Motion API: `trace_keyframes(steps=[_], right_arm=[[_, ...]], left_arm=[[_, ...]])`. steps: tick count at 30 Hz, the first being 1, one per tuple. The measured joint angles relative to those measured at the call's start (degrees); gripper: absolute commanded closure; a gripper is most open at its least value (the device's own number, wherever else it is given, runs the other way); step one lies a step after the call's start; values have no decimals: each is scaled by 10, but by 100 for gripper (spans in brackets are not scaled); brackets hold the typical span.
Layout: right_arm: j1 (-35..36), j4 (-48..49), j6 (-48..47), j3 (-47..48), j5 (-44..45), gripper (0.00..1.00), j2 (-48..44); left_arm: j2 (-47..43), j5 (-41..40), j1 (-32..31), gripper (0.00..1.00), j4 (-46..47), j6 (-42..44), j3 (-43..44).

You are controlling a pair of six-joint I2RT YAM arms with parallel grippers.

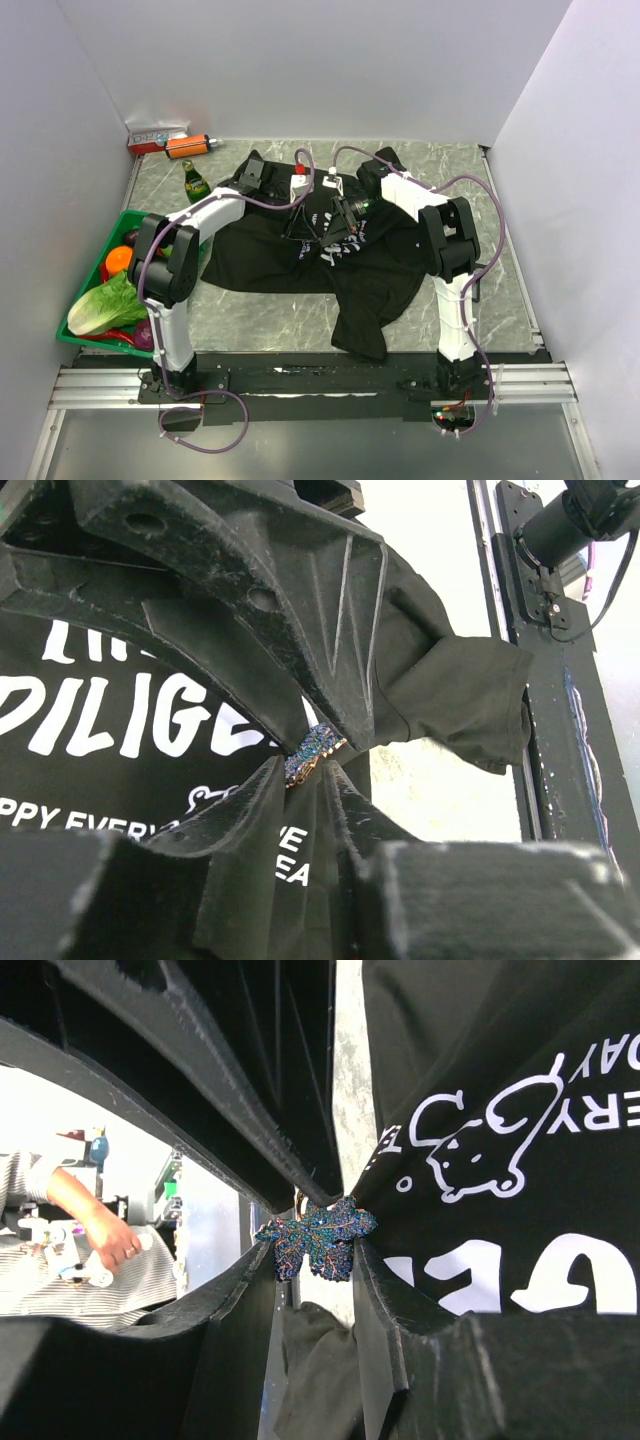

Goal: Remove the brooch from the garment

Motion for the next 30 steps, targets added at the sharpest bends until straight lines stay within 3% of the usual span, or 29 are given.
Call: trace_keyframes(steps=[10, 16, 18, 19, 25, 30], right_arm=[[-7, 6, 24, 0, 1, 86, 7], [-9, 10, 42, 0, 9, 84, 10], [-9, 14, 48, 0, 9, 76, 10], [-9, 15, 52, 0, 10, 64, 10], [-21, 21, 56, 0, 23, 52, 10], [-46, 34, 41, -14, 38, 49, -8]], left_arm=[[34, 9, -7, 99, -52, 42, 46], [40, 9, -7, 99, -57, 41, 47], [40, 9, -7, 99, -53, 35, 47], [40, 9, -7, 99, -50, 28, 46], [37, 6, -4, 99, 45, -75, -1], [19, -16, -2, 99, 177, -221, -106]])
